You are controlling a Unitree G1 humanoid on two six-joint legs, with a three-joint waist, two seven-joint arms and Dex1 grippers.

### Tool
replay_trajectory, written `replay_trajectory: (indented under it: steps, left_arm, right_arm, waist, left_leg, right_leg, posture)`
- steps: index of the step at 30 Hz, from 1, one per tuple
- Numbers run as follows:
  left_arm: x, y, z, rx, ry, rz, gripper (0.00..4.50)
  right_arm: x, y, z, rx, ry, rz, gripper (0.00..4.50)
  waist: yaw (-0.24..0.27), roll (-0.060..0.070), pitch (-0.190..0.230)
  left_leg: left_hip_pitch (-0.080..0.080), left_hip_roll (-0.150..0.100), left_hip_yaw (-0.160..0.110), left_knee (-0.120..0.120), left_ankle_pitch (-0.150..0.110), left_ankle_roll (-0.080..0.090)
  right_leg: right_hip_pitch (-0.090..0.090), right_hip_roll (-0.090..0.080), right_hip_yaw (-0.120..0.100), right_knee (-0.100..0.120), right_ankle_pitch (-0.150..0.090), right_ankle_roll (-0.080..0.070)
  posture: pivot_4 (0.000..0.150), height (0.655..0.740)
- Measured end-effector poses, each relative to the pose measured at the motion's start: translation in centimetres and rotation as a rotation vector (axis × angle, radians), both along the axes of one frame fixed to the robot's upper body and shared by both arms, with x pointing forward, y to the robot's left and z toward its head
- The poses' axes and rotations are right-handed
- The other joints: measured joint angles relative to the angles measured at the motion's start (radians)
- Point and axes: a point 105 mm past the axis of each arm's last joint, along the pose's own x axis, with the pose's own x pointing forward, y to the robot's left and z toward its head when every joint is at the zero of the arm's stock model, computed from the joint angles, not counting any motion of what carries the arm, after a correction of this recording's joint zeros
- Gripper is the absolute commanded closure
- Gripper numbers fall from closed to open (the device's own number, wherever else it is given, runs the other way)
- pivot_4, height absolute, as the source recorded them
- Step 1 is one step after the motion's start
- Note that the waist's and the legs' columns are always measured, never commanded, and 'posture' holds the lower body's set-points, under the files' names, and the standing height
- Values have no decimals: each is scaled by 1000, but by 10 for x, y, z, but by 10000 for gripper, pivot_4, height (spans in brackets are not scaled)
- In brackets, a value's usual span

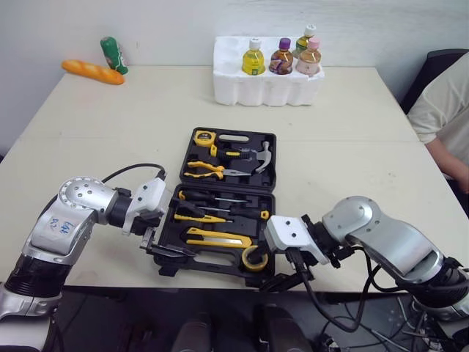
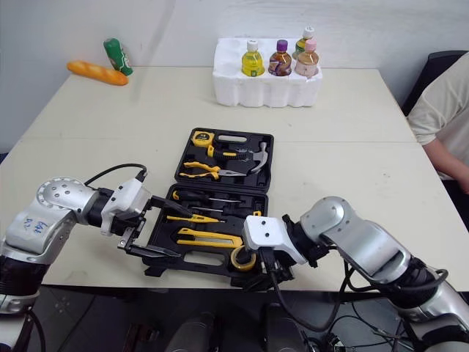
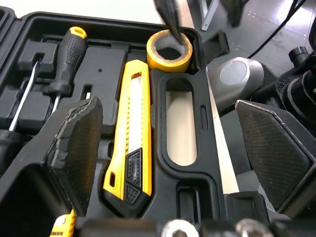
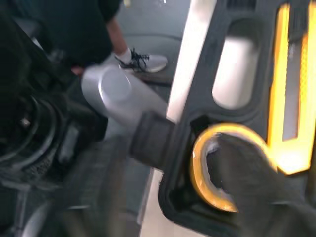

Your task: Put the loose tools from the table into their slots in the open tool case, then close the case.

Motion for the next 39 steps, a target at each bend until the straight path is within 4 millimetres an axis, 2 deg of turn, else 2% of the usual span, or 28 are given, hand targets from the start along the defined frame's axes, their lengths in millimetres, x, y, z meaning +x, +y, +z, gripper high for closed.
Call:
replay_trajectory:
  steps: [3, 6, 11, 13, 17, 24, 29, 33, 39]
  left_arm:
    - [1, -1, 2, 6, -10, -4, 0]
    - [1, -2, 2, 5, -9, -8, 0]
    - [1, -2, 1, 6, 2, -4, 0]
    - [1, -2, 1, 6, 9, -1, 0]
    - [1, -2, 1, 6, 12, 0, 0]
    - [1, -2, 1, 7, 12, 1, 0]
    - [1, -2, 1, 7, 8, 2, 0]
    - [2, -3, 1, 3, 1, 14, 0]
    - [10, -3, -4, -1, -15, 78, 0]
  right_arm:
    - [3, 4, 5, 83, -41, 12, 1916]
    - [11, 15, 1, 208, -58, -31, 10727]
    - [15, 11, -18, 298, -26, -99, 36598]
    - [19, 7, -22, 308, -39, -120, 44290]
    - [18, -1, -38, 290, -17, -157, 44290]
    - [12, -5, -49, 263, -129, -79, 44290]
    - [13, -5, -52, 264, -134, -97, 44290]
    - [16, -7, -52, 254, -78, -145, 44290]
    - [15, -8, -47, 255, 15, -208, 44290]
  waist:
    - [0, -1, 0]
    - [-1, -1, 0]
    - [0, -1, 0]
    - [0, -1, 0]
    - [-2, -1, 0]
    - [0, -2, -1]
    - [-2, -4, -3]
    - [-1, -4, -3]
    - [0, -4, -3]
  left_leg:
    - [0, 0, 0, 0, 0, 0]
    - [0, 0, 1, 0, 1, -1]
    - [0, 0, 1, 0, 1, -2]
    - [0, 0, 1, 1, 1, -1]
    - [0, 0, 1, 0, 0, 0]
    - [4, 0, 1, 0, 0, 0]
    - [8, 0, 0, 0, 0, 0]
    - [21, 0, 0, -3, -1, 1]
    - [18, 0, -1, -3, -2, 1]
  right_leg:
    - [0, 0, 0, 0, 0, 0]
    - [0, 0, 0, 0, 0, 0]
    - [0, 0, 1, 0, 0, 0]
    - [0, 0, 1, 1, 0, 0]
    - [0, 1, 1, 1, 0, 0]
    - [3, 1, 1, 0, 0, 0]
    - [7, 1, 1, 0, 0, 0]
    - [20, 0, 0, -3, -1, -1]
    - [17, 0, 0, -3, -1, -1]
  posture:
    - [1500, 7367]
    - [1500, 7367]
    - [1500, 7367]
    - [1500, 7367]
    - [1500, 7367]
    - [1500, 7367]
    - [1500, 7367]
    - [1500, 7367]
    - [1500, 7367]
